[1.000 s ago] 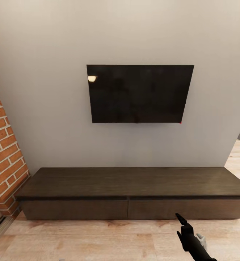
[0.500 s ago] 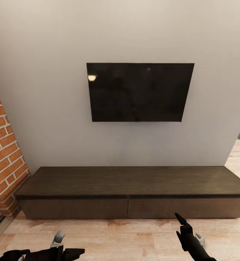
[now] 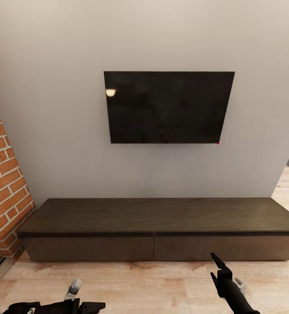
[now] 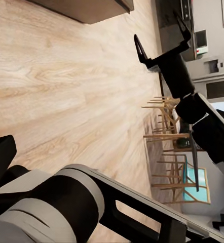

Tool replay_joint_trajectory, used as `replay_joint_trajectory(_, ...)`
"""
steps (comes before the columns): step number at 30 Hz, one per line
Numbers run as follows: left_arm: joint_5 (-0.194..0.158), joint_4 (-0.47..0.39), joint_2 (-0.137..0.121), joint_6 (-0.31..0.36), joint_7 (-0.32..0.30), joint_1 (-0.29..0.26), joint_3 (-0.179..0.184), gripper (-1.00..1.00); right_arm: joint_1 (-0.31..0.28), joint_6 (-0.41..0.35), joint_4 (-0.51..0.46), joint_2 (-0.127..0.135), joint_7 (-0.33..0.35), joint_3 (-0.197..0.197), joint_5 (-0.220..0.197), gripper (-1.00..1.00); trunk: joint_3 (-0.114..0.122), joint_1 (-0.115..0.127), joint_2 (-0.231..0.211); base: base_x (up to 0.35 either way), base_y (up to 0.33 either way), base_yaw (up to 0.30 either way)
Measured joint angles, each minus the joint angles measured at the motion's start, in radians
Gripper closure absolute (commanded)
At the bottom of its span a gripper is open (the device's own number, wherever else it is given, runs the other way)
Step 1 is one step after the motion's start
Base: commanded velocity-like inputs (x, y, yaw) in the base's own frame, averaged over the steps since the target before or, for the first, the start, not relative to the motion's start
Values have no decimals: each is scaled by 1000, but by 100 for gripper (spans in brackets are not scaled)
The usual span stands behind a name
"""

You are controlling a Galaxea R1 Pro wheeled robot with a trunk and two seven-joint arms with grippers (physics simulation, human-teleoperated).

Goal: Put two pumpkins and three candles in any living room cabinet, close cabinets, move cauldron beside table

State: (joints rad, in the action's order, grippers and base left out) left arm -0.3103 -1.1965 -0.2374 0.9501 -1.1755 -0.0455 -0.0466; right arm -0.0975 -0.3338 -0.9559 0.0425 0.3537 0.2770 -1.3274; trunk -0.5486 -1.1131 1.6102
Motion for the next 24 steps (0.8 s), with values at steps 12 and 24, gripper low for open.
replay_joint_trajectory(12, 0, 0, 15, -6, -1, 0, 36, -100, -42, -8, 88, 2, 162, -8, -133, -100, -38, -46, 84, 0, 0, 0)
replay_joint_trajectory(24, -1, 0, 23, -6, -3, 0, 39, -100, -43, 2, 94, 2, 152, -8, -125, -100, -75, -92, 168, 0, 0, 0)
